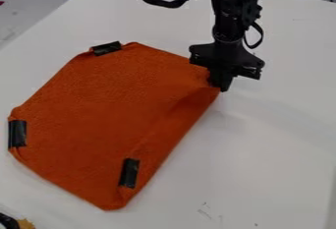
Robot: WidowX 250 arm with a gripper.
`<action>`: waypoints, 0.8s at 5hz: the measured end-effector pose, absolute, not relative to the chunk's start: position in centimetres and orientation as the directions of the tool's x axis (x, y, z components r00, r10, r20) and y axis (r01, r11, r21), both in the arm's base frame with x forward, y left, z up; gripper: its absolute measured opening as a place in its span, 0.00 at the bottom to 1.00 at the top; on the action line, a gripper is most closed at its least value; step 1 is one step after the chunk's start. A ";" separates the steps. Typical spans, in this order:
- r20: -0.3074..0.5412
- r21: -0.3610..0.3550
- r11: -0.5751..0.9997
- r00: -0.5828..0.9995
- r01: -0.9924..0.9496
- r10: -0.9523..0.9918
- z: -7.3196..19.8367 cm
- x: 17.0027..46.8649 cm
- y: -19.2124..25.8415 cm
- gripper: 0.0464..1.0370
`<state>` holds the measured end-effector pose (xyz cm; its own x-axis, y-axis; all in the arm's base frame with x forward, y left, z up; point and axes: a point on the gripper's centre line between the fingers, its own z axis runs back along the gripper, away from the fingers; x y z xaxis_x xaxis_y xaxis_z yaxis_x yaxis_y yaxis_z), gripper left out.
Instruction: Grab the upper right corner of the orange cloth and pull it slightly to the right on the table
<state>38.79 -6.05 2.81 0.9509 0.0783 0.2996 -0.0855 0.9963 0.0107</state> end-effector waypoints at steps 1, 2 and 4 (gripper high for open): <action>0.318 0.013 0.996 0.945 -0.089 0.080 2.7 38.9 -6.2 0.01; 0.311 0.013 0.998 0.949 -0.067 0.060 1.8 38.9 -6.4 0.03; 0.314 0.017 0.997 0.947 -0.073 0.064 1.8 38.7 -7.6 0.45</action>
